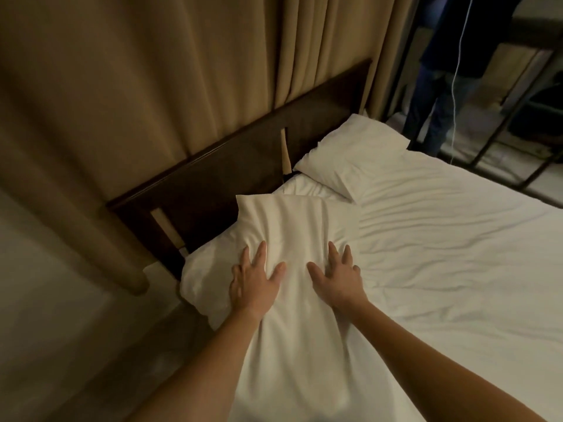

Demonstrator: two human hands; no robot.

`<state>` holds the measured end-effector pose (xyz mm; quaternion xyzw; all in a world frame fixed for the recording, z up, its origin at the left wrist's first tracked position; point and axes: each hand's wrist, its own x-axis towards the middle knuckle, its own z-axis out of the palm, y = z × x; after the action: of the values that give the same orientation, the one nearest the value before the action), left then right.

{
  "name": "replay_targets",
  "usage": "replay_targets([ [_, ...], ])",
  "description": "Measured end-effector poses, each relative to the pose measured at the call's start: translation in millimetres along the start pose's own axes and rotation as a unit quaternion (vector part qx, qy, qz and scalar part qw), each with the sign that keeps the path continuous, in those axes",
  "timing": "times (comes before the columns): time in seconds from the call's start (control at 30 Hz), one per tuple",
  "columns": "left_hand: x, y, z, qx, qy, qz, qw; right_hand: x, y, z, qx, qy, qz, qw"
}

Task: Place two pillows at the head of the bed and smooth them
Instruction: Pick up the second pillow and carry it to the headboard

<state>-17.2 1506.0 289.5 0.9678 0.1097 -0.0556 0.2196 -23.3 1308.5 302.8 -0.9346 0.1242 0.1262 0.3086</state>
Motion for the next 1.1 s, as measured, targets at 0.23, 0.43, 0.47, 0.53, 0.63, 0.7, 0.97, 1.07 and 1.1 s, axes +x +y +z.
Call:
replay_targets([
  [0.23, 89.7, -28.0, -35.5, 0.023, -0.053, 0.086, 0.995, 36.4, -60.5, 28.8, 0.040, 0.042, 0.084, 0.995],
  [0.43, 147.4, -21.2, -43.3, 0.027, -0.092, 0.130, 0.987, 67.8, -81.6, 35.4, 0.072, 0.073, 0.131, 0.986],
  [0.47, 155.8, -17.7, -42.5, 0.029, -0.097, 0.135, 0.986, 74.0, -81.5, 34.9, 0.074, 0.077, 0.131, 0.986],
  [0.53, 171.2, -10.8, -39.5, 0.029, -0.101, 0.137, 0.985, 87.6, -79.4, 32.6, 0.077, 0.075, 0.132, 0.985],
  [0.63, 184.8, -3.3, -34.7, 0.035, -0.100, 0.139, 0.985, 103.9, -75.7, 30.3, 0.082, 0.073, 0.134, 0.985],
  [0.7, 195.9, 1.0, -32.1, 0.041, -0.100, 0.147, 0.983, 114.4, -74.8, 28.7, 0.083, 0.079, 0.134, 0.984],
  [0.97, 264.8, 13.5, -15.8, 0.045, -0.115, 0.180, 0.976, 166.1, -81.0, 31.2, 0.106, 0.097, 0.169, 0.975],
  [1.07, 303.4, 15.6, -3.9, 0.056, -0.127, 0.196, 0.971, 191.6, -86.2, 42.0, 0.114, 0.110, 0.186, 0.970],
  [1.1, 316.6, 14.8, 0.9, 0.058, -0.133, 0.203, 0.968, 200.3, -88.8, 46.9, 0.116, 0.114, 0.195, 0.967],
])
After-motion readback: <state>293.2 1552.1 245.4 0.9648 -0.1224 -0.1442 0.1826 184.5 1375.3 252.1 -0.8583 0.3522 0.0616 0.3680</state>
